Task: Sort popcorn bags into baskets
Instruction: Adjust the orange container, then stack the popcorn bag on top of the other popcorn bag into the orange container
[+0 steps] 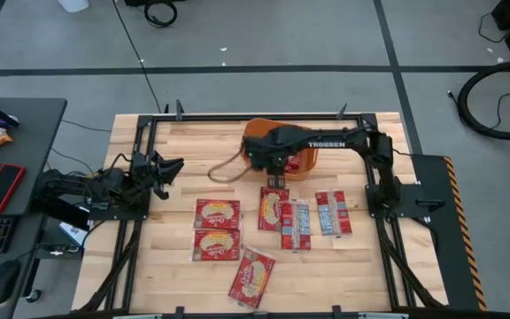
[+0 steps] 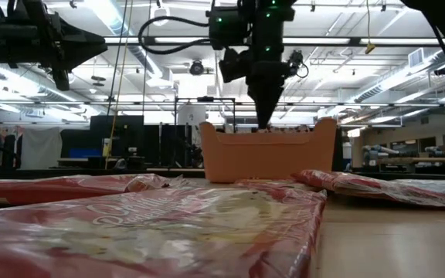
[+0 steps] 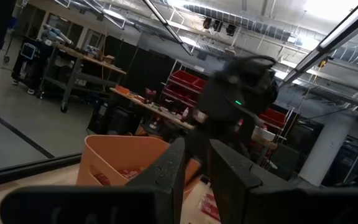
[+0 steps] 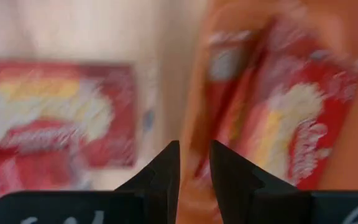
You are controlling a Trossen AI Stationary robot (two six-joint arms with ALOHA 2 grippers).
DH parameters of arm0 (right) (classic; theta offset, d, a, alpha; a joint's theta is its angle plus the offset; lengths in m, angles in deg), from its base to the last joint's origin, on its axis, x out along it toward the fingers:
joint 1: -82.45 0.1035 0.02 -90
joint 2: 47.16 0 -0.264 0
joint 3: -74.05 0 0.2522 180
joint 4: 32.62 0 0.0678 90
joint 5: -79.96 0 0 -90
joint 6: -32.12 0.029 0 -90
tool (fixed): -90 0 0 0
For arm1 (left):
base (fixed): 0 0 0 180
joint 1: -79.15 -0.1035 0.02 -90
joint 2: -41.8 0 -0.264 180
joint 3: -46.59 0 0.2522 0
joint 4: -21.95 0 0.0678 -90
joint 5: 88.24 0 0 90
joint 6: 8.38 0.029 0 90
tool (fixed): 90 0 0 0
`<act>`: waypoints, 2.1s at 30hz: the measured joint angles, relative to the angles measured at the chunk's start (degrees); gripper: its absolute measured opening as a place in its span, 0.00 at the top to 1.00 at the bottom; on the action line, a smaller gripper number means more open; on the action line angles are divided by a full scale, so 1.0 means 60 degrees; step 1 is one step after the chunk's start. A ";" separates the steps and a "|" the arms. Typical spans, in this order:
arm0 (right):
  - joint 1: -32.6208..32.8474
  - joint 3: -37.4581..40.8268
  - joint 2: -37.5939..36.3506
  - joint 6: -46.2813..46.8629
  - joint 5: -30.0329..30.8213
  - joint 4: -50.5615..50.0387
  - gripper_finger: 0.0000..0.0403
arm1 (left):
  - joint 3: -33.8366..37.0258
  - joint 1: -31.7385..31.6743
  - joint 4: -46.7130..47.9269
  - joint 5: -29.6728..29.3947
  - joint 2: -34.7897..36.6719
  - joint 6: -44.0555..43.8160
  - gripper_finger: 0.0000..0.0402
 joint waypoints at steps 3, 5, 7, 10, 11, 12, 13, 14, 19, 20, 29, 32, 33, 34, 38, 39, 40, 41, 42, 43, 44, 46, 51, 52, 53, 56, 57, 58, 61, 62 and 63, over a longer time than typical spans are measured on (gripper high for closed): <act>0.0474 0.0280 -0.0046 0.0007 0.0344 -0.0078 0.77 | -0.0002 0.0000 0.0045 0.0008 0.0000 0.0000 0.82; 0.0750 0.0572 -0.0106 -0.0001 0.0911 -0.0162 0.77 | 0.0000 0.0000 0.0051 0.0052 0.0000 -0.0002 0.82; 0.0939 0.0868 -0.0221 0.0004 0.1259 -0.0240 0.77 | -0.0001 0.0000 0.0077 0.0102 0.0000 -0.0001 0.82; 0.1094 0.1416 -0.0407 0.0044 0.1315 -0.0191 0.77 | 0.0000 0.0000 0.0125 0.0102 0.0000 -0.0004 0.82; 0.1126 0.1648 -0.0512 0.0064 0.1341 -0.0145 0.77 | -0.0004 0.0000 0.0115 0.0102 0.0003 -0.0004 0.82; 0.1156 0.1871 -0.0639 0.0092 0.1432 -0.0102 0.77 | -0.0001 0.0003 0.0117 0.0102 0.0001 -0.0004 0.82; 0.1184 0.2108 -0.0783 0.0110 0.1582 -0.0047 0.77 | -0.0001 0.0002 0.0121 0.0105 0.0000 -0.0004 0.82; 0.1194 0.2355 -0.0955 0.0120 0.1752 0.0005 0.77 | 0.0000 0.0002 0.0116 0.0106 0.0000 -0.0004 0.82; 0.1178 0.3687 -0.1758 0.0043 0.2949 0.0426 0.77 | -0.0003 0.0003 0.0118 0.0106 0.0000 -0.0004 0.82; 0.1144 0.3925 -0.1914 -0.0024 0.3201 0.0521 0.77 | -0.0004 0.0004 0.0116 0.0108 0.0000 -0.0005 0.82; 0.0587 0.5233 -0.2754 -0.0776 0.4783 0.1318 0.77 | -0.0004 0.0004 0.0110 0.0109 0.0000 -0.0007 0.82; 0.0430 0.5172 -0.2892 -0.0751 0.4783 0.1444 0.77 | -0.0002 0.0004 0.0110 0.0109 0.0000 -0.0007 0.82; 0.0438 0.5087 -0.2926 -0.0739 0.4782 0.1456 0.77 | -0.0004 0.0004 0.0110 0.0109 0.0000 -0.0007 0.82; 0.0501 0.4969 -0.2955 -0.0687 0.4776 0.1496 0.77 | 0.0000 0.0004 0.0110 0.0109 0.0000 -0.0004 0.82; 0.0974 0.4421 -0.3018 -0.0355 0.4236 0.1643 0.77 | -0.0004 0.0004 0.0110 0.0109 0.0000 0.0000 0.82; 0.1119 0.4314 -0.3018 -0.0241 0.3803 0.1731 0.77 | -0.0004 0.0004 0.0110 0.0109 0.0000 0.0000 0.82; 0.1275 0.4250 -0.3018 -0.0139 0.3358 0.1889 0.77 | 0.0000 0.0004 0.0110 0.0109 0.0000 0.0000 0.82; 0.1432 0.4240 -0.3018 0.0018 0.2903 0.2103 0.77 | -0.0003 0.0004 0.0110 0.0109 0.0000 0.0001 0.82; 0.1592 0.4240 -0.3014 0.0224 0.2511 0.2276 0.77 | -0.0003 0.0004 0.0110 0.0109 0.0000 -0.0003 0.82; 0.1755 0.4240 -0.3007 0.0443 0.2218 0.2352 0.77 | -0.0001 0.0004 0.0107 0.0109 0.0000 -0.0004 0.82; 0.1936 0.4240 -0.2983 0.0617 0.2007 0.2390 0.77 | 0.0000 0.0004 0.0110 0.0109 0.0000 -0.0004 0.82; 0.2350 0.4244 -0.2907 0.0871 0.1799 0.2430 0.77 | -0.0004 0.0004 0.0109 0.0109 0.0000 -0.0007 0.82; 0.3427 0.4298 -0.2894 0.1674 0.1698 0.2653 0.77 | -0.0001 0.0004 0.0075 0.0113 0.0000 -0.0570 0.82; 0.3604 0.4298 -0.2894 0.2030 0.1675 0.2585 0.77 | -0.0004 0.0004 0.0094 0.0114 0.0004 -0.0731 0.82; 0.3758 0.4298 -0.2894 0.2431 0.1590 0.2540 0.77 | 0.0000 0.0001 0.0120 0.0143 0.0000 -0.0798 0.82; 0.4084 0.4298 -0.2895 0.3787 0.1070 0.2030 0.77 | -0.0004 0.0002 0.0242 0.0725 0.0002 -0.0738 0.82; 0.4151 0.4298 -0.2894 0.4234 0.0970 0.1763 0.77 | -0.0001 0.0001 0.0268 0.0919 0.0000 -0.0690 0.82; 0.4217 0.4298 -0.2894 0.4662 0.0928 0.1466 0.77 | -0.0002 0.0005 0.0247 0.1018 0.0001 -0.0615 0.82; 0.4396 0.4307 -0.2897 0.5602 0.0914 0.0395 0.77 | -0.0004 0.0007 0.0267 0.1038 0.0004 -0.0627 0.82; 0.4459 0.4367 -0.2905 0.5810 0.0918 0.0225 0.77 | -0.0004 0.0018 0.0328 0.1036 0.0004 -0.0783 0.82; 0.4534 0.4476 -0.2915 0.6028 0.0913 0.0193 0.76 | -0.0004 0.0039 0.0442 0.1038 0.0004 -0.0880 0.82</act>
